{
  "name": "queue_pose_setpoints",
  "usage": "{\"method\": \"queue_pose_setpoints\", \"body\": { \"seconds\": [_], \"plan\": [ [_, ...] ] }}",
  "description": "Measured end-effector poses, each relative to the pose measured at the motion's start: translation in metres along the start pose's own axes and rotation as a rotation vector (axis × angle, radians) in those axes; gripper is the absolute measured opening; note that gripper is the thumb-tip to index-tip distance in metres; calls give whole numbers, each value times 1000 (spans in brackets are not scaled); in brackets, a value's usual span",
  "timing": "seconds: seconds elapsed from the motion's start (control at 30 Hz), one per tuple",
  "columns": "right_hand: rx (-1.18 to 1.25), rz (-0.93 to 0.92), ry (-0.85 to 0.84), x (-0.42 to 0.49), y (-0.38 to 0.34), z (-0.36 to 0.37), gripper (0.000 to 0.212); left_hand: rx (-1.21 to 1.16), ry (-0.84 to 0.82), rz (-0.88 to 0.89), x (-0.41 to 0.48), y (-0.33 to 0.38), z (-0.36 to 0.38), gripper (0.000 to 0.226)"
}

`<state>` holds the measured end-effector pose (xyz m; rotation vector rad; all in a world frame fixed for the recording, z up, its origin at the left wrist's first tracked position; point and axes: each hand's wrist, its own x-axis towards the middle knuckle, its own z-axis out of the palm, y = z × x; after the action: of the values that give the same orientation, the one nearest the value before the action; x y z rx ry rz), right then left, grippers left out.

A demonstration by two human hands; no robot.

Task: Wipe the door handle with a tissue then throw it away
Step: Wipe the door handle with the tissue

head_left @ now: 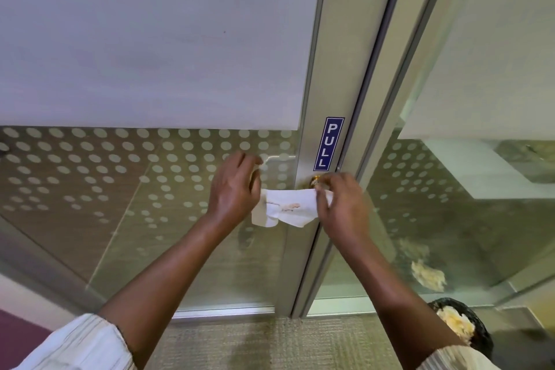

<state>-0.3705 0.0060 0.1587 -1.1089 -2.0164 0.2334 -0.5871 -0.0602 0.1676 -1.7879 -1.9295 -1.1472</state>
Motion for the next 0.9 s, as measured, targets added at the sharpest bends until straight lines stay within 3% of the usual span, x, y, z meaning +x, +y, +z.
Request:
{"method": "queue_pose_setpoints", "body": {
  "seconds": [0.13, 0.27, 0.33, 0.53, 0.63, 0.7, 0.8, 0.9],
  "plan": [
    [-110, -324, -183, -4, -24, 27, 25, 171, 18, 394, 43, 12, -5, 26],
    [-274, -358, -409, -5, -25, 54, 39, 422, 56, 745, 87, 14, -5, 44],
    [-376, -403, -434, -8, -21, 61, 42, 551, 95, 845, 99, 6, -5, 51],
    [-526, -347, -281, -12, -33, 74, 46, 734, 177, 919, 106, -16, 10, 66],
    [-535, -167, -355, -5, -55, 86, 43, 762, 202, 916, 108, -18, 15, 70],
    [-502, 58, -448, 10, -72, 97, 40, 765, 213, 918, 108, -19, 17, 70],
    [-497, 296, -626, 29, -84, 114, 23, 755, 218, 926, 108, -20, 18, 70],
    [-414, 127, -532, 24, -75, 110, 23, 747, 216, 929, 109, -20, 17, 70]
  ]
}}
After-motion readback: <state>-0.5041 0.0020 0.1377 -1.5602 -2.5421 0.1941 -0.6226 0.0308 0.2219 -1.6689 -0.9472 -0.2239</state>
